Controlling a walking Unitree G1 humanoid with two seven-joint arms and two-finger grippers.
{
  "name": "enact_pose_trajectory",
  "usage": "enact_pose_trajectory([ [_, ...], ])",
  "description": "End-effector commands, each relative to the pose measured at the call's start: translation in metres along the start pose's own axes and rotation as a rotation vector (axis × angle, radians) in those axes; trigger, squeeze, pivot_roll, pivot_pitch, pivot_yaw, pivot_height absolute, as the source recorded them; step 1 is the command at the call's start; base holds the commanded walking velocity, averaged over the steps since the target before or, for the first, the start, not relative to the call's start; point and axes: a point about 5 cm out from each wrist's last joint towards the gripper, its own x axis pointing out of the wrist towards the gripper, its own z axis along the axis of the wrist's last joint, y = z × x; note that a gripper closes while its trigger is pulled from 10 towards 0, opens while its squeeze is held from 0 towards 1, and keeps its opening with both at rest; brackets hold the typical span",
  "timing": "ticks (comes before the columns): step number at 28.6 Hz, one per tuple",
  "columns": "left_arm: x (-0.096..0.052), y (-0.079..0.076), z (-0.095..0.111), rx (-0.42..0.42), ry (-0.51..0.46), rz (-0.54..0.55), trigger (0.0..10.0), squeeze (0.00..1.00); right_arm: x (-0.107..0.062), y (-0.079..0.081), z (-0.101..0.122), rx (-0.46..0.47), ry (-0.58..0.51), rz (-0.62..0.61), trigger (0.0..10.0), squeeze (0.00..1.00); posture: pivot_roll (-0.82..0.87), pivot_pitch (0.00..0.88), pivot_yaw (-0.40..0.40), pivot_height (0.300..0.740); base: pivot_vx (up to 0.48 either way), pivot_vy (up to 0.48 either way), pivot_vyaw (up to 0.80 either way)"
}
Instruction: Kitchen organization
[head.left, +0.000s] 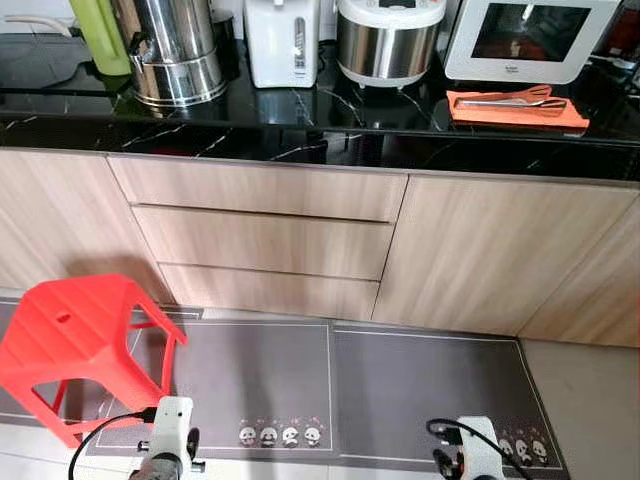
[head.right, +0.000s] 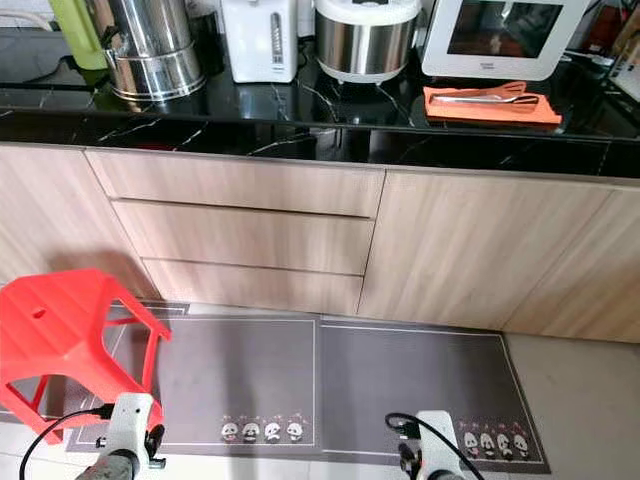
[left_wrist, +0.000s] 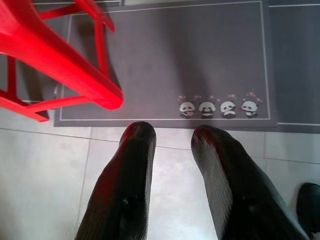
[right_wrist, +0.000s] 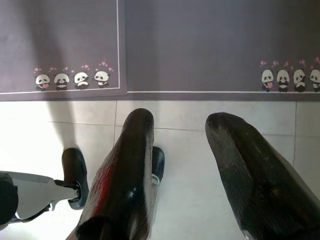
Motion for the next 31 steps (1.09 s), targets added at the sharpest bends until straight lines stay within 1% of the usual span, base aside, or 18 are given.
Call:
enact_pose_trajectory([
  [1, -0.001, -0.003, -0.004, 0.012, 0.014, -0.015, 10.0, 0.0, 0.001, 0.004, 0.001, 0.022, -0.017, 0.008, 10.0, 0.0, 0.11, 0.0, -0.021, 0.74, 0.0, 0.0, 0.0],
  [3, -0.002, -0.006, -0.007, 0.013, 0.019, -0.023, 10.0, 0.0, 0.001, 0.006, 0.002, 0.033, -0.028, 0.02, 10.0, 0.0, 0.11, 0.0, -0.025, 0.74, 0.0, 0.0, 0.0],
  [9, -0.005, -0.013, -0.014, 0.003, 0.028, -0.029, 10.0, 0.0, 0.003, 0.012, 0.006, -0.014, -0.025, 0.044, 10.0, 0.0, 0.12, 0.0, -0.052, 0.74, 0.0, 0.0, 0.0],
  [13, -0.007, -0.015, -0.02, 0.004, 0.033, -0.034, 10.0, 0.0, 0.003, 0.012, 0.006, -0.014, -0.026, 0.041, 10.0, 0.0, 0.11, 0.0, -0.051, 0.74, 0.0, 0.0, 0.0],
  [16, -0.011, -0.02, -0.027, 0.016, 0.046, -0.048, 10.0, 0.0, 0.003, 0.011, 0.006, -0.015, -0.025, 0.04, 10.0, 0.0, 0.1, 0.0, -0.036, 0.74, 0.0, 0.0, 0.0],
  [17, -0.012, -0.022, -0.029, 0.027, 0.053, -0.061, 10.0, 0.0, 0.003, 0.01, 0.008, 0.005, -0.034, 0.031, 10.0, 0.0, 0.09, 0.0, -0.015, 0.74, 0.0, 0.0, 0.0],
  [18, -0.012, -0.024, -0.031, 0.041, 0.06, -0.076, 10.0, 0.0, 0.003, 0.01, 0.009, -0.005, -0.038, 0.031, 10.0, 0.0, 0.07, 0.0, 0.026, 0.74, 0.0, 0.0, 0.0],
  [19, -0.013, -0.025, -0.033, 0.051, 0.065, -0.086, 10.0, 0.0, 0.003, 0.01, 0.01, -0.014, -0.04, 0.032, 10.0, 0.0, 0.07, 0.0, 0.026, 0.74, 0.0, 0.0, 0.0],
  [20, -0.014, -0.025, -0.035, 0.062, 0.07, -0.096, 10.0, 0.0, 0.003, 0.012, 0.009, -0.021, -0.04, 0.035, 10.0, 0.0, 0.06, 0.0, 0.048, 0.74, 0.0, 0.0, 0.0],
  [21, -0.015, -0.026, -0.037, 0.095, 0.072, -0.128, 10.0, 0.0, 0.004, 0.014, 0.009, -0.014, -0.039, 0.031, 10.0, 0.0, 0.05, 0.0, 0.06, 0.74, 0.0, 0.0, 0.0],
  [22, -0.016, -0.026, -0.037, 0.107, 0.072, -0.139, 10.0, 0.0, 0.004, 0.015, 0.008, -0.009, -0.038, 0.029, 10.0, 0.0, 0.04, 0.0, 0.058, 0.74, 0.0, 0.0, 0.0],
  [23, -0.013, -0.023, -0.031, 0.112, 0.051, -0.135, 10.0, 0.0, 0.003, 0.012, 0.005, 0.022, -0.035, 0.019, 10.0, 0.0, 0.04, 0.0, 0.04, 0.74, 0.0, 0.0, 0.0],
  [25, -0.01, -0.02, -0.023, 0.091, 0.032, -0.112, 10.0, 0.0, 0.002, 0.009, 0.003, 0.023, -0.031, 0.023, 10.0, 0.0, 0.06, 0.0, 0.032, 0.74, 0.0, 0.0, 0.0],
  [26, -0.005, -0.019, -0.014, 0.05, 0.015, -0.083, 10.0, 0.0, 0.003, 0.012, 0.006, -0.007, -0.034, 0.041, 10.0, 0.0, 0.07, 0.0, 0.017, 0.74, 0.0, 0.0, 0.0],
  [27, -0.005, -0.019, -0.014, 0.05, 0.015, -0.083, 10.0, 0.0, 0.003, 0.012, 0.006, -0.007, -0.034, 0.041, 10.0, 0.0, 0.07, 0.0, 0.017, 0.74, 0.0, 0.0, 0.0],
  [28, -0.004, -0.018, -0.009, 0.038, 0.009, -0.075, 10.0, 0.0, 0.003, 0.014, 0.008, -0.014, -0.038, 0.046, 10.0, 0.0, 0.08, 0.0, 0.0, 0.74, 0.0, 0.0, 0.0],
  [30, 0.001, -0.023, 0.003, 0.056, -0.021, -0.084, 10.0, 0.0, 0.005, 0.018, 0.011, -0.024, -0.033, 0.055, 10.0, 0.0, 0.08, 0.0, -0.04, 0.74, 0.0, 0.0, 0.0],
  [31, 0.001, -0.023, 0.005, 0.053, -0.027, -0.081, 10.0, 0.0, 0.005, 0.02, 0.011, -0.026, -0.033, 0.057, 10.0, 0.0, 0.08, 0.0, -0.042, 0.74, 0.0, 0.0, 0.0],
])
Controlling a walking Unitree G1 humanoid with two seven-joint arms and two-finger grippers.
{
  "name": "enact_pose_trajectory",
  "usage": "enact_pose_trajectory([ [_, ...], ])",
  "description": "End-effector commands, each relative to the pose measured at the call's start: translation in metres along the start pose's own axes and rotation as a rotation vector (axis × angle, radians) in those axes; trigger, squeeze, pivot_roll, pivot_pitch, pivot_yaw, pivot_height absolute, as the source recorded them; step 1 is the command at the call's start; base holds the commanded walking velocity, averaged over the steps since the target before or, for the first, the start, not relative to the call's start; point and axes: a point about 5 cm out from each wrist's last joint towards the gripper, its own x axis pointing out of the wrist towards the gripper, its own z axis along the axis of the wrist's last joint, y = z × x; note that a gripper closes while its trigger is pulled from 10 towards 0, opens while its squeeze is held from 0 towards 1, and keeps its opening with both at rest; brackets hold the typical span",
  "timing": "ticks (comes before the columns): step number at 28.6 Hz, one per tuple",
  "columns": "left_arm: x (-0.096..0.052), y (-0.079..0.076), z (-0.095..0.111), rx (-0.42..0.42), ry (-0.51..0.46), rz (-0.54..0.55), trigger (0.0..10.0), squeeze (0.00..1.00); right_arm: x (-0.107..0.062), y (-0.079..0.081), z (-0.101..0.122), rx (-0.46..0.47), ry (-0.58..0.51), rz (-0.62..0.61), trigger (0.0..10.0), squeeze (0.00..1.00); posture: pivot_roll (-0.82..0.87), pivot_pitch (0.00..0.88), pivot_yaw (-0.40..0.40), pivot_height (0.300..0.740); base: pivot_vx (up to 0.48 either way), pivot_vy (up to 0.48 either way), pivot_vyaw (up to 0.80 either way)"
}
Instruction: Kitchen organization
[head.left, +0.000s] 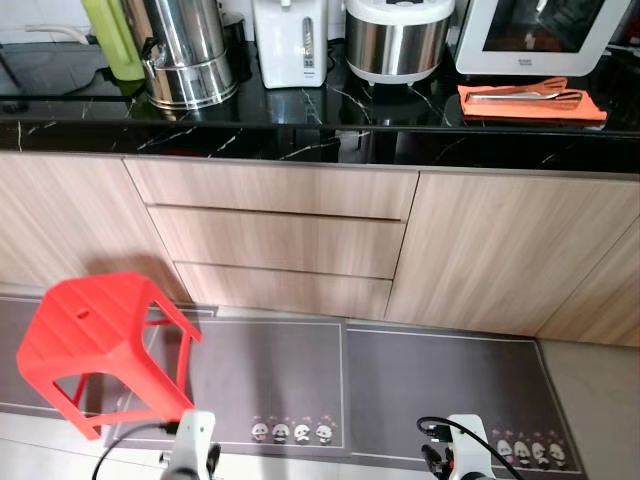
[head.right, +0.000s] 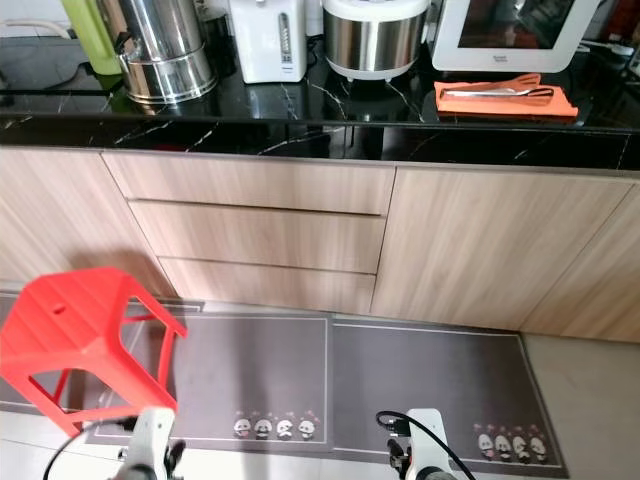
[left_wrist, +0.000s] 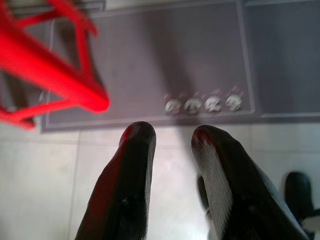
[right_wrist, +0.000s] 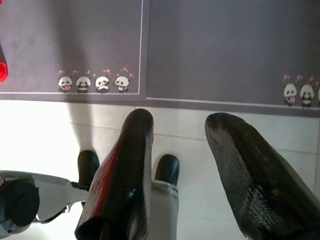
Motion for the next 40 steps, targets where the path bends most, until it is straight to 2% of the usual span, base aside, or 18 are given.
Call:
enact_pose_trajectory([
  [1, 0.001, 0.002, 0.002, -0.006, -0.001, 0.015, 10.0, 0.0, 0.002, 0.005, 0.003, -0.015, 0.002, 0.012, 10.0, 0.0, 0.09, 0.0, -0.05, 0.74, 0.0, 0.0, 0.0],
  [4, 0.002, 0.006, 0.006, -0.065, -0.014, 0.054, 10.0, 0.0, 0.003, 0.007, 0.009, -0.038, -0.003, 0.019, 10.0, 0.0, 0.08, 0.0, -0.049, 0.74, 0.0, 0.0, 0.0],
  [7, 0.002, 0.01, 0.004, -0.067, -0.001, 0.059, 10.0, 0.0, 0.006, 0.009, 0.018, -0.003, -0.027, -0.005, 10.0, 0.0, 0.03, 0.0, -0.042, 0.74, 0.0, 0.0, 0.0],
  [9, 0.001, 0.013, 0.002, -0.074, 0.021, 0.075, 10.0, 0.0, 0.009, 0.019, 0.028, -0.025, -0.05, 0.028, 10.0, 0.0, 0.0, 0.0, -0.034, 0.74, 0.0, 0.0, 0.0],
  [12, 0.002, 0.017, 0.004, -0.066, 0.024, 0.09, 10.0, 0.0, 0.01, 0.026, 0.035, 0.007, -0.08, 0.061, 10.0, 0.0, 0.02, 0.0, -0.035, 0.74, 0.0, 0.0, 0.0],
  [15, 0.003, 0.019, 0.007, -0.075, 0.019, 0.097, 10.0, 0.0, 0.011, 0.028, 0.033, -0.033, -0.062, 0.051, 10.0, 0.0, 0.01, 0.0, -0.029, 0.74, 0.0, 0.0, 0.0],
  [19, 0.0, 0.019, -0.004, -0.04, 0.064, 0.081, 10.0, 0.0, 0.011, 0.033, 0.03, -0.052, -0.049, 0.053, 10.0, 0.0, 0.0, 0.0, -0.014, 0.74, 0.0, 0.0, 0.0],
  [20, -0.002, 0.022, -0.007, -0.032, 0.077, 0.084, 10.0, 0.0, 0.011, 0.036, 0.03, -0.042, -0.057, 0.066, 10.0, 0.0, 0.01, 0.0, -0.004, 0.74, 0.0, 0.0, 0.0],
  [22, -0.002, 0.026, -0.008, -0.034, 0.088, 0.096, 10.0, 0.0, 0.011, 0.037, 0.03, 0.036, -0.063, 0.055, 10.0, 0.0, 0.01, 0.0, 0.0, 0.74, 0.0, 0.0, 0.0],
  [25, -0.001, 0.027, -0.005, -0.018, 0.083, 0.09, 10.0, 0.0, 0.01, 0.031, 0.024, 0.128, -0.048, 0.005, 10.0, 0.0, 0.01, 0.0, 0.008, 0.74, 0.0, 0.0, -0.66],
  [29, -0.002, 0.026, -0.008, -0.017, 0.093, 0.086, 10.0, 0.0, 0.009, 0.033, 0.015, 0.084, -0.023, 0.015, 10.0, 0.0, 0.0, 0.0, 0.017, 0.74, 0.0, 0.0, -0.77],
  [38, -0.003, 0.024, -0.009, -0.041, 0.084, 0.095, 10.0, 0.0, 0.007, 0.031, 0.003, 0.082, 0.011, -0.016, 10.0, 0.0, 0.0, 0.0, 0.015, 0.74, 0.0, 0.0, -0.76],
  [40, -0.002, 0.022, -0.01, -0.022, 0.091, 0.09, 10.0, 0.0, 0.006, 0.023, 0.003, 0.082, 0.008, -0.018, 10.0, 0.0, 0.0, 0.0, 0.014, 0.74, 0.0, 0.0, -0.76],
])
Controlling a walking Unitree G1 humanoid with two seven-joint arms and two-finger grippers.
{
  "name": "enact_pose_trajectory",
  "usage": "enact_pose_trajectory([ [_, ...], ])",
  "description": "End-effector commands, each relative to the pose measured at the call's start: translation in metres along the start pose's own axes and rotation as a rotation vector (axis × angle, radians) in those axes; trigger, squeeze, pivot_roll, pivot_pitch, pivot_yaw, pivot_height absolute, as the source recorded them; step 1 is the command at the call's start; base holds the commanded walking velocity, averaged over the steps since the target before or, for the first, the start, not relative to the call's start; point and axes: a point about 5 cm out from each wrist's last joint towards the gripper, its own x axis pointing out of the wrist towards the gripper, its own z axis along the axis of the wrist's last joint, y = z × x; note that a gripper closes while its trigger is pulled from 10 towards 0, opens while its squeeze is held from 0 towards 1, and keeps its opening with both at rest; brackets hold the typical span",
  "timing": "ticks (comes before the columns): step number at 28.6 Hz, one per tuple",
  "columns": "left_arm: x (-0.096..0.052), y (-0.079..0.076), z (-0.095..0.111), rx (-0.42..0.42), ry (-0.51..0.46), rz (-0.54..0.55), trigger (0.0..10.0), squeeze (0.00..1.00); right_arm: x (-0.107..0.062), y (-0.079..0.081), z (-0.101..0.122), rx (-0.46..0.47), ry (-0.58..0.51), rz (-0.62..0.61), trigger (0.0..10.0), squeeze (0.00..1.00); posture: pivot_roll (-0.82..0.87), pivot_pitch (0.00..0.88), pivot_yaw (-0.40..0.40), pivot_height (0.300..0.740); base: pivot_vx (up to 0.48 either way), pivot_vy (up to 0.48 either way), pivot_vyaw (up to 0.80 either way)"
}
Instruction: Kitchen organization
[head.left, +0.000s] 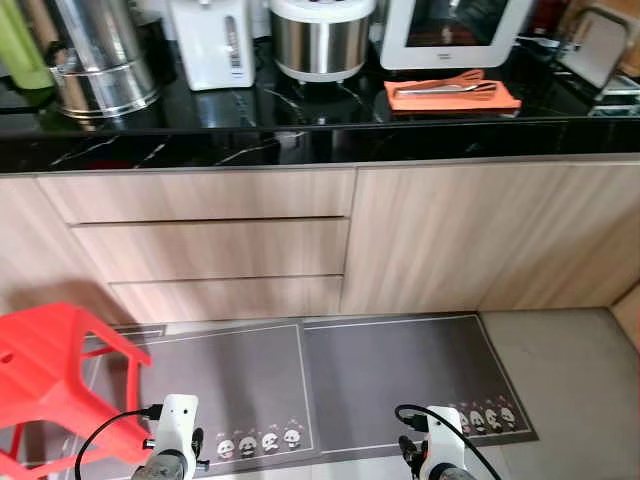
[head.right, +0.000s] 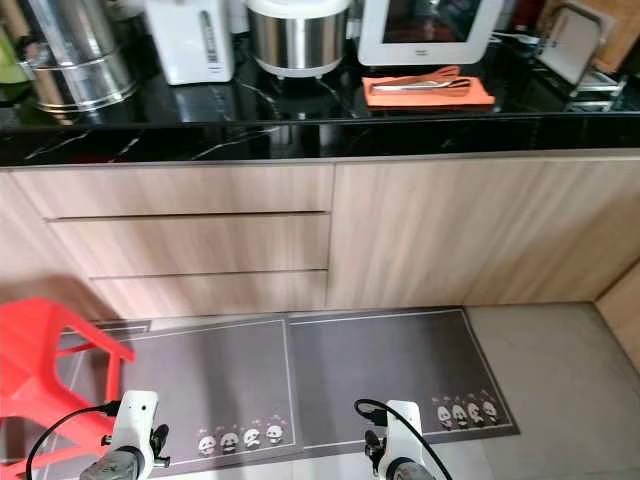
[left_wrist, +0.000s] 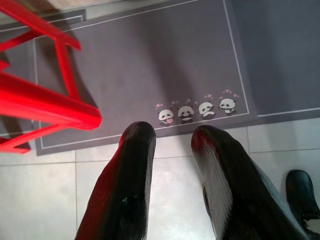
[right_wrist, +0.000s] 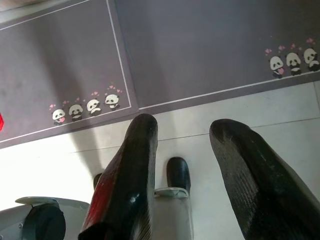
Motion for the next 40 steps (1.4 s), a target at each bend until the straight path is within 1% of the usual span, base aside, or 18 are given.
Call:
enact_pose_trajectory([
  [1, -0.001, -0.002, -0.006, 0.022, 0.02, -0.004, 10.0, 0.0, -0.001, -0.006, -0.002, -0.002, 0.009, -0.007, 10.0, 0.0, 0.0, 0.0, 0.014, 0.74, 0.0, 0.0, -0.76],
  [2, -0.001, -0.002, -0.006, 0.021, 0.018, -0.005, 10.0, 0.0, -0.001, -0.007, -0.002, -0.003, 0.009, -0.007, 10.0, 0.0, 0.0, 0.0, 0.014, 0.74, 0.0, 0.0, -0.76],
  [4, -0.002, -0.004, -0.006, 0.047, 0.015, -0.009, 10.0, 0.0, -0.002, -0.009, -0.002, -0.002, 0.007, -0.009, 10.0, 0.0, 0.0, 0.0, 0.014, 0.74, 0.0, 0.0, -0.75],
  [6, -0.002, -0.004, -0.006, 0.074, 0.013, -0.007, 10.0, 0.0, -0.002, -0.009, -0.002, -0.002, 0.007, -0.01, 10.0, 0.0, 0.0, 0.0, 0.014, 0.74, 0.0, -0.48, -0.66],
  [9, -0.002, -0.004, -0.008, 0.066, 0.016, -0.002, 10.0, 0.0, -0.002, -0.009, -0.003, -0.009, 0.009, -0.001, 10.0, 0.0, 0.01, 0.0, 0.014, 0.74, 0.0, -0.48, -0.56],
  [11, -0.003, -0.003, -0.009, 0.051, 0.017, 0.006, 10.0, 0.0, -0.002, -0.009, -0.004, -0.012, 0.012, 0.001, 10.0, 0.0, 0.01, 0.0, 0.014, 0.74, 0.0, 0.0, -0.61],
  [12, -0.003, -0.002, -0.011, 0.058, 0.022, 0.004, 10.0, 0.0, -0.002, -0.008, -0.005, -0.027, 0.024, 0.013, 10.0, 0.0, 0.01, 0.0, 0.013, 0.74, 0.0, 0.0, -0.6],
  [18, -0.005, 0.001, -0.014, 0.056, 0.029, 0.009, 10.0, 0.0, -0.003, -0.013, -0.002, -0.011, 0.011, -0.007, 10.0, 0.0, 0.02, 0.01, 0.013, 0.74, 0.0, 0.0, -0.67],
  [27, -0.004, -0.001, -0.012, 0.039, 0.019, -0.004, 10.0, 0.0, -0.003, -0.017, -0.001, 0.005, 0.007, -0.029, 10.0, 0.0, 0.02, 0.015, 0.011, 0.74, 0.0, 0.0, -0.69],
  [40, -0.004, -0.003, -0.012, 0.048, 0.025, -0.012, 10.0, 0.0, -0.002, -0.016, 0.002, 0.001, -0.003, -0.032, 10.0, 0.0, 0.01, 0.014, 0.01, 0.74, 0.0, 0.0, -0.69],
])
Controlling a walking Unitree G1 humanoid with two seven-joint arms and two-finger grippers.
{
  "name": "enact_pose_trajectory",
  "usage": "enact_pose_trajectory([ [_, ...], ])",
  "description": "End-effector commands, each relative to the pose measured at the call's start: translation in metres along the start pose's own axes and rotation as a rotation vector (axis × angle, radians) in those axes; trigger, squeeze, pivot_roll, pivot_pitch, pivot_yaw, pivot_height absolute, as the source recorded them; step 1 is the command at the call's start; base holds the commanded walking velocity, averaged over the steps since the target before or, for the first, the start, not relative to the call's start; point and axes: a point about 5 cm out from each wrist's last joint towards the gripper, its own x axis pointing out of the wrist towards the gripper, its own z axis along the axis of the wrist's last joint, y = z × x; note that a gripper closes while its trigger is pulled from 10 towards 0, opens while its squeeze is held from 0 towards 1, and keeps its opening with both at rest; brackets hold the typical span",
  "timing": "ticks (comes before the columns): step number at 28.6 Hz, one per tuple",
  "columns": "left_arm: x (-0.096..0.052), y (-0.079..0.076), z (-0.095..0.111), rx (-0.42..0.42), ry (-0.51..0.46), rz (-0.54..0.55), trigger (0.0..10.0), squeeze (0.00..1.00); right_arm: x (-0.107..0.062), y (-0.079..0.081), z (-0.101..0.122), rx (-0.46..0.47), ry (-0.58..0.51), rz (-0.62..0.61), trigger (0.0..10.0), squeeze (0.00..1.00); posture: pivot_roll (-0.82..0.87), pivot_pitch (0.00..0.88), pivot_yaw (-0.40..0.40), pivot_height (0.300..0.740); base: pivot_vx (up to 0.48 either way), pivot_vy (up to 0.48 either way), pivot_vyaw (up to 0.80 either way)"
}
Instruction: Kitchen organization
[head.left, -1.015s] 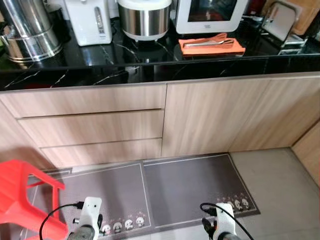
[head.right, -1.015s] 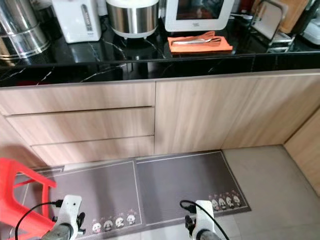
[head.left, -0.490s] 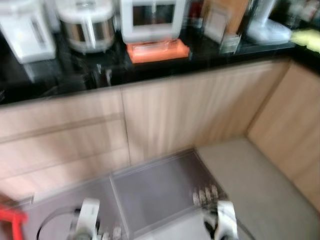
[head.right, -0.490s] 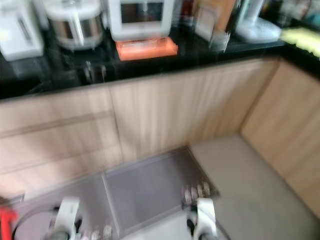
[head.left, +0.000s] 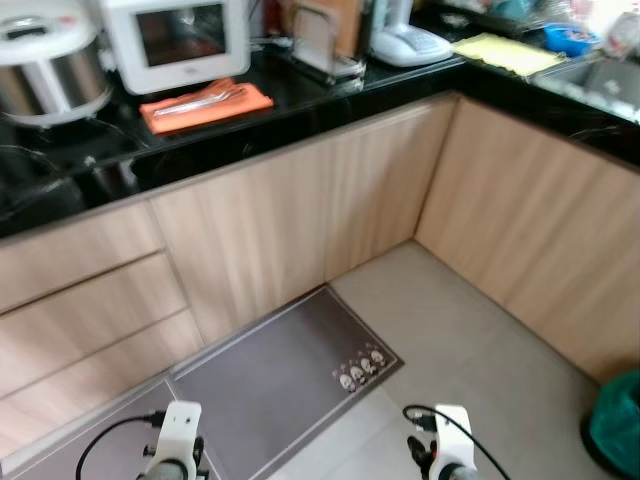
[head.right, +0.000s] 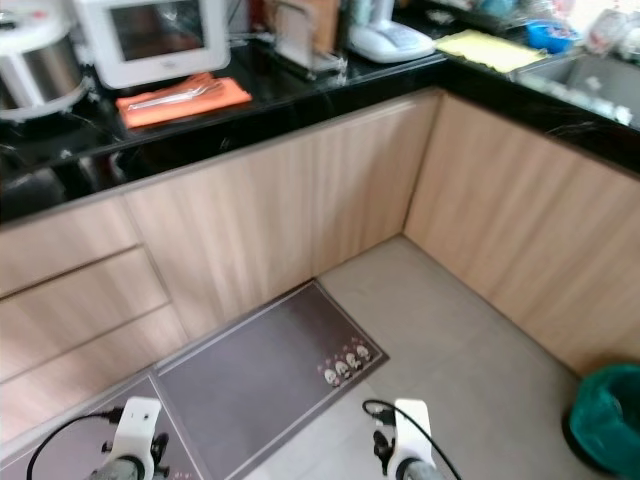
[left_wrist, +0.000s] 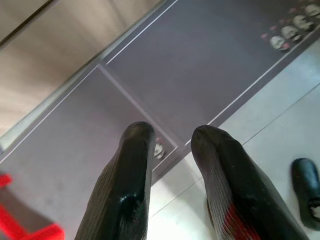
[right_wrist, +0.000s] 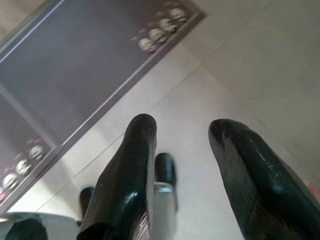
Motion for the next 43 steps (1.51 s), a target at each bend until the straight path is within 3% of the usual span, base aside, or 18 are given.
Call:
enact_pose_trajectory([
  [1, -0.0009, 0.0, -0.0045, 0.002, 0.023, -0.004, 10.0, 0.0, 0.0007, 0.0033, 0.0015, 0.009, -0.006, 0.005, 10.0, 0.0, 0.01, 0.013, 0.006, 0.74, 0.0, 0.0, -0.69],
  [14, -0.0022, 0.0009, -0.0098, 0.075, 0.049, 0.006, 10.0, 0.0, 0.0004, 0.0017, 0.0005, 0.0, 0.002, -0.001, 10.0, 0.0, 0.01, 0.017, 0.003, 0.74, 0.0, -0.074, -0.69],
  [18, -0.0025, 0.002, -0.0104, 0.032, 0.048, 0.019, 10.0, 0.0, 0.0004, 0.0015, 0.0, -0.006, 0.006, 0.002, 10.0, 0.0, 0.01, 0.018, 0.002, 0.74, 0.0, -0.12, -0.69],
  [43, 0.0005, -0.0033, -0.0016, 0.042, 0.025, 0.005, 10.0, 0.0, 0.0, 0.001, -0.0013, -0.046, 0.017, 0.012, 10.0, 0.0, 0.0, 0.0, 0.009, 0.74, 0.0, 0.0, -0.68],
])
